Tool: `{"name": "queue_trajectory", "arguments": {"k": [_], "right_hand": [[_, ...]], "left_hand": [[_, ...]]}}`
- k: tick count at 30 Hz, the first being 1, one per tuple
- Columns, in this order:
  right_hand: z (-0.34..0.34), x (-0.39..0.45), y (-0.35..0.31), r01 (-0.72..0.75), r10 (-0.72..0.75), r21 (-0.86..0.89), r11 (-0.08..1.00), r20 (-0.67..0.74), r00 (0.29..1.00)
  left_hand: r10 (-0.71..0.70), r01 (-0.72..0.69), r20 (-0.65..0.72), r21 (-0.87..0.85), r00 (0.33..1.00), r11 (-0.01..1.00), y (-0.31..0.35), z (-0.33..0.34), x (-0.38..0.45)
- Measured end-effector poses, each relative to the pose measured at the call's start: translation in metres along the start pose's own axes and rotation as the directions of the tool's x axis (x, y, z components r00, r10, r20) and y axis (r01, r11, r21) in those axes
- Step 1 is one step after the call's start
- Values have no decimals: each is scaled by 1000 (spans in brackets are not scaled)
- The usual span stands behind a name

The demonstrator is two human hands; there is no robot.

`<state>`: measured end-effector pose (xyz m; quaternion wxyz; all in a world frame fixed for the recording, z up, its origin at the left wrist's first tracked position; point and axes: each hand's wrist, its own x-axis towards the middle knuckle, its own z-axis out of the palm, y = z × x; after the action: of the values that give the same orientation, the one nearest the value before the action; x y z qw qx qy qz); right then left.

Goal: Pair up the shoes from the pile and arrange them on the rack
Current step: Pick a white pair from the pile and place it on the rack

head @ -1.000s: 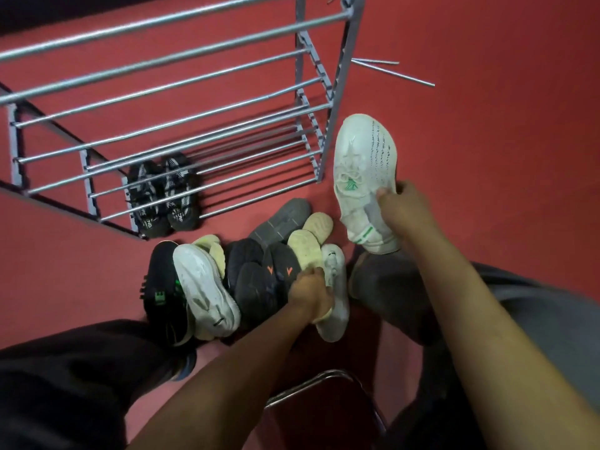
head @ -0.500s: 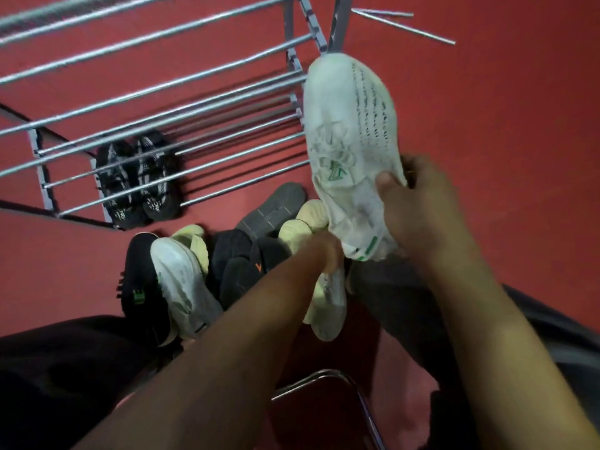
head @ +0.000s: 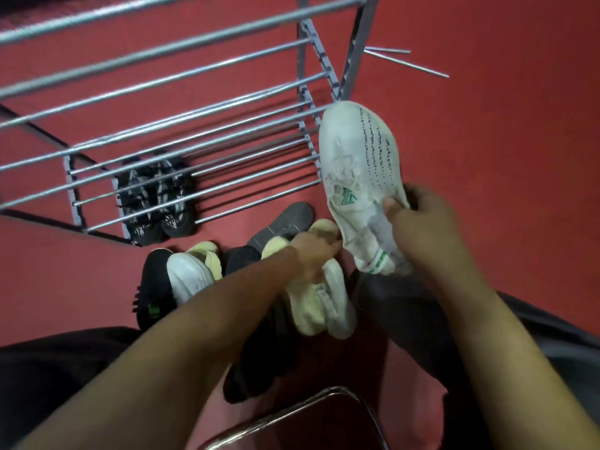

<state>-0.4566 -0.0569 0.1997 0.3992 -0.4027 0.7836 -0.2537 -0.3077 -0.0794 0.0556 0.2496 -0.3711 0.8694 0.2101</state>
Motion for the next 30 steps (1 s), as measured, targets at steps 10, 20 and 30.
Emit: {"name": "queue_trajectory", "arguments": {"k": [10,20,30], "right_hand": [[43,-24,-1,-118,117,12,993,87,989],[113,-66,34,-187,171,5,982,373,912],[112,-72,28,-229,150,174,958,379,913]], "left_hand": [[-749,90,251,-964,614,-249,-41,45,-202],[-666,-250,209,-815,716,-524,2,59,-261],[-667,-359,37,-820,744,-446,24,35,-251]]}}
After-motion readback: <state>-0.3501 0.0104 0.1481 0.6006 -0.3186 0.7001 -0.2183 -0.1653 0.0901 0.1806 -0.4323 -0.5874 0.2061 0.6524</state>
